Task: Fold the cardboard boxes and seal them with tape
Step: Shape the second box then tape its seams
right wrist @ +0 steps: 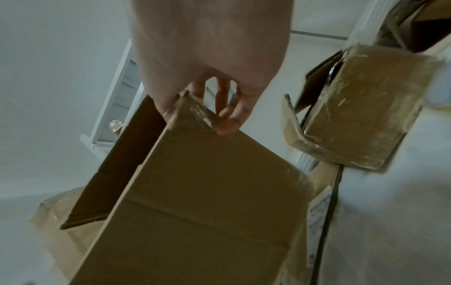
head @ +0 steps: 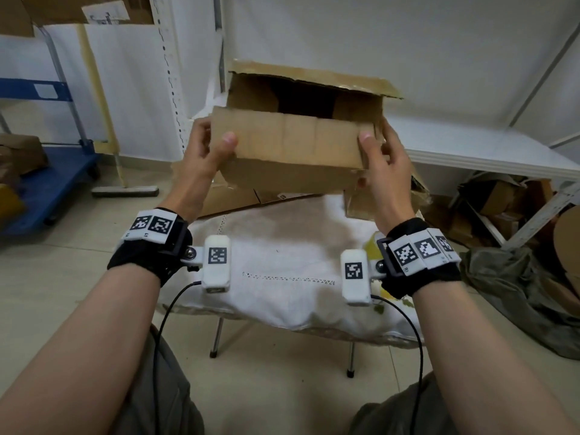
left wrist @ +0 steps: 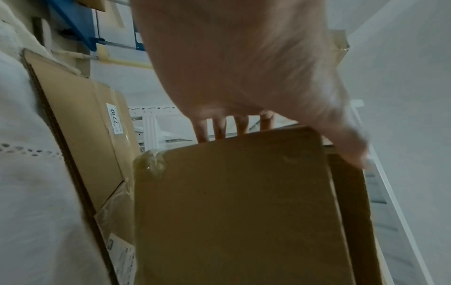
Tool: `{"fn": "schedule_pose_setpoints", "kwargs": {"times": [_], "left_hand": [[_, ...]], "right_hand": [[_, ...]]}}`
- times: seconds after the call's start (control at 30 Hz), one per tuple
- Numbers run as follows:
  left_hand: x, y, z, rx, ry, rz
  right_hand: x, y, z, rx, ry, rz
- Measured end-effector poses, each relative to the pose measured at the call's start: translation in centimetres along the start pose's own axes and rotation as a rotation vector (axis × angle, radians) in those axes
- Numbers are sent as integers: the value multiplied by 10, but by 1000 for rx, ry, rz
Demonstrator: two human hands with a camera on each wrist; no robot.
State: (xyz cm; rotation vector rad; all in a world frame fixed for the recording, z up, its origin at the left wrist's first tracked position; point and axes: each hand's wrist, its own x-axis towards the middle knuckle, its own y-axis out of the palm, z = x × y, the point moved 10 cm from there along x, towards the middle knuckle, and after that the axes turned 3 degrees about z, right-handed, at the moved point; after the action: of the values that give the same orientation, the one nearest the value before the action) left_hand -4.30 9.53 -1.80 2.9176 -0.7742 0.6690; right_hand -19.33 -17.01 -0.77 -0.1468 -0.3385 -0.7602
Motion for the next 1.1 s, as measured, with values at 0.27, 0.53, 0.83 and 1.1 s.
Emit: {"fn": "schedule_pose_setpoints", "kwargs": {"times": [0.27, 0.53, 0.83, 1.1], "left_hand": [[-4, 11, 6, 39, -69, 42], [-3, 1, 11, -248, -155, -87], [-5, -15, 16, -287, -279, -93], [-5, -21, 3, -362, -233, -78]], "right_hand": [[-1, -6, 10, 11, 0, -19], [-5, 22, 11, 34, 8, 230], [-2, 20, -2, 22, 59, 278], [-9, 22, -4, -38, 93, 334]]}}
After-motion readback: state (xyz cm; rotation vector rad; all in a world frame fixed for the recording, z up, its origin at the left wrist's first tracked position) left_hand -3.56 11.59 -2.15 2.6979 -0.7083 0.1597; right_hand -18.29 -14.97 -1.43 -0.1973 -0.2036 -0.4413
